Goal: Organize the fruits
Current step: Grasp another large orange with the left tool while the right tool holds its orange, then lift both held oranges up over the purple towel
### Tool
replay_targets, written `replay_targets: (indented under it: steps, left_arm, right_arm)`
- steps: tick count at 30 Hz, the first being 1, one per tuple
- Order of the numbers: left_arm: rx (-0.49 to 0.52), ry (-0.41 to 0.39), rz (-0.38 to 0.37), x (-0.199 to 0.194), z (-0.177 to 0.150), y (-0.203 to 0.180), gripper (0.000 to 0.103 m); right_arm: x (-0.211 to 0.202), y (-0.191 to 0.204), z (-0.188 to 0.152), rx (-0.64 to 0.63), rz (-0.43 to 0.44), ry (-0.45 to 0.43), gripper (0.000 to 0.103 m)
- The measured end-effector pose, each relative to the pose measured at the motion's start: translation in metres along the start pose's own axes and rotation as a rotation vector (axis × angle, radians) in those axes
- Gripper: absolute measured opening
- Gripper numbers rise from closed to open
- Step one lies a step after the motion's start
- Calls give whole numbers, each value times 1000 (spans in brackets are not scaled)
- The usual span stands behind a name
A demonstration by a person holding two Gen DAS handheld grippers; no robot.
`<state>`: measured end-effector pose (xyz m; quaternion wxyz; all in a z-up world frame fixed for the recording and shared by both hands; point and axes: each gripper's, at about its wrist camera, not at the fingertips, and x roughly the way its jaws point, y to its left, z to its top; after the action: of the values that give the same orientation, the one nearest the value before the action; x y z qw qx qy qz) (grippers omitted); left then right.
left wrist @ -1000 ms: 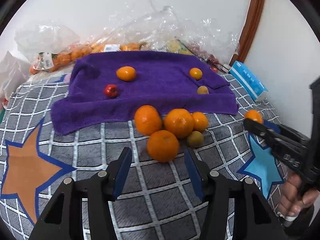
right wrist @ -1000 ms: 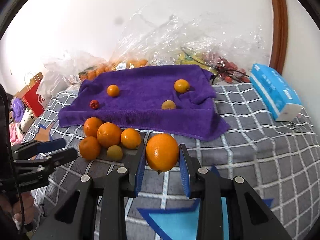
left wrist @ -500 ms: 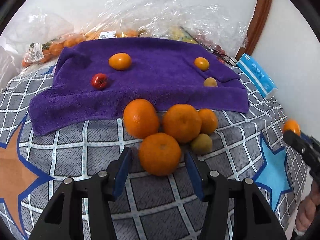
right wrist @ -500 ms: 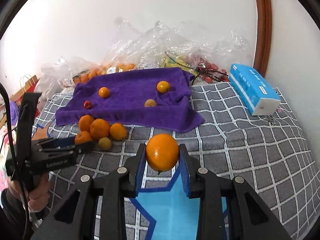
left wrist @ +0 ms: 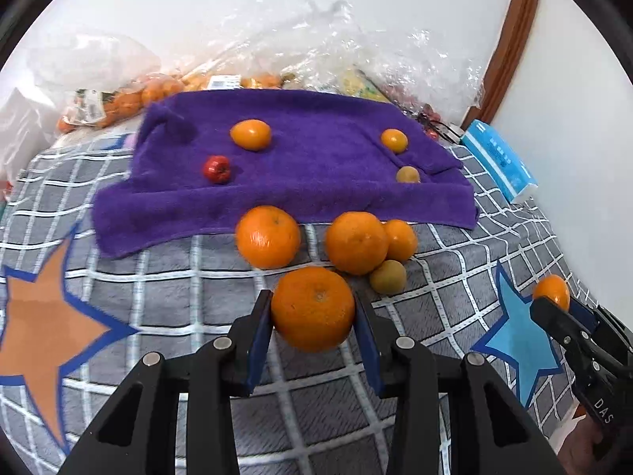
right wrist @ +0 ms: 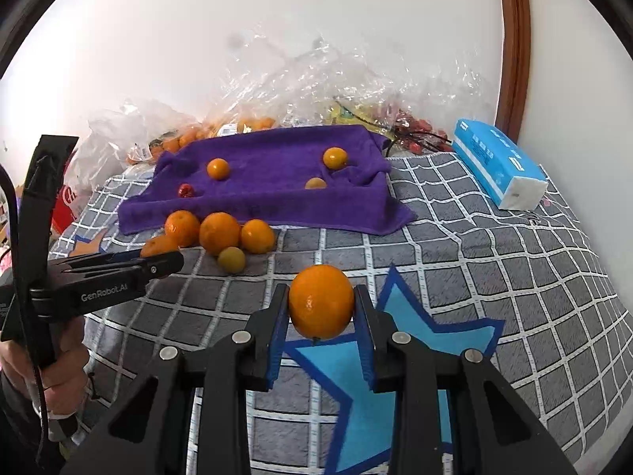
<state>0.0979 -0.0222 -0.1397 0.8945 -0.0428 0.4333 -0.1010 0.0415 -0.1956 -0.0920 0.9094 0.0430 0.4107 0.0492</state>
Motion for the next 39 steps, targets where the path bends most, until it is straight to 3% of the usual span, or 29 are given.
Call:
replay_targets:
  steps: [12, 28, 35, 39]
  left_arm:
    - [15, -156, 73, -47, 45, 25, 38]
    - [-82, -204, 95, -13, 116, 51, 38]
    - [-83, -195, 91, 12, 103, 58, 38]
    - [-86, -169, 96, 23, 97, 61, 38]
  right_arm:
    - [3, 17, 50, -1, 18, -79, 32]
    - [57, 10, 140, 16, 20, -151, 32]
    - [92, 1, 134, 38, 63, -114, 32]
    - [102, -9, 129, 41, 43, -97, 32]
